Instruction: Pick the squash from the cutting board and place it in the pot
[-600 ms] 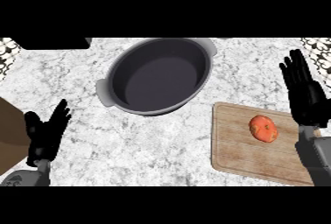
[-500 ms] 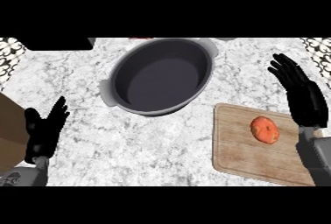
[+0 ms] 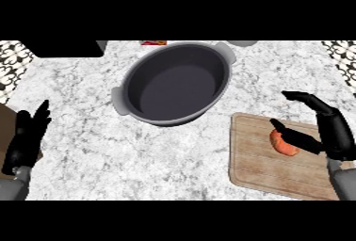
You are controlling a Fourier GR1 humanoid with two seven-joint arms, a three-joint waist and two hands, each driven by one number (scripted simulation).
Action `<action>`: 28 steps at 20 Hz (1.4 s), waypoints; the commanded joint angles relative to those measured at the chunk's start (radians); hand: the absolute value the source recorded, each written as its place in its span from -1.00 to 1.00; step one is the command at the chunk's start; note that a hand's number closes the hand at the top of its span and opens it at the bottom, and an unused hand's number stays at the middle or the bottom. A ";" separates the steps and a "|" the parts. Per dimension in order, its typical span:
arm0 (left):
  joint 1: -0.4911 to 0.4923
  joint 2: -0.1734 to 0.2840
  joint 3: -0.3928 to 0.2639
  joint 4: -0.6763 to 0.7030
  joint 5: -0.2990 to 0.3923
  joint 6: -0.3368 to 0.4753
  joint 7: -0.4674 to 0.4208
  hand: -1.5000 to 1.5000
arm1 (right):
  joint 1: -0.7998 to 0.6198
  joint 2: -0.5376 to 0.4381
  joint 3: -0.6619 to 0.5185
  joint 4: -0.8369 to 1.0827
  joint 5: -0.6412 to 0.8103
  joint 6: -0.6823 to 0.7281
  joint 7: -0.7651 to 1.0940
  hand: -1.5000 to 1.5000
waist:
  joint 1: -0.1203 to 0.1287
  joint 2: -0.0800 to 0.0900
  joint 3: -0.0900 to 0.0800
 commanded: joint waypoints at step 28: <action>0.020 -0.007 0.049 -0.110 -0.086 -0.047 0.137 0.00 | 0.215 -0.465 0.082 -0.538 0.356 0.482 0.741 -1.00 | 0.017 0.003 0.000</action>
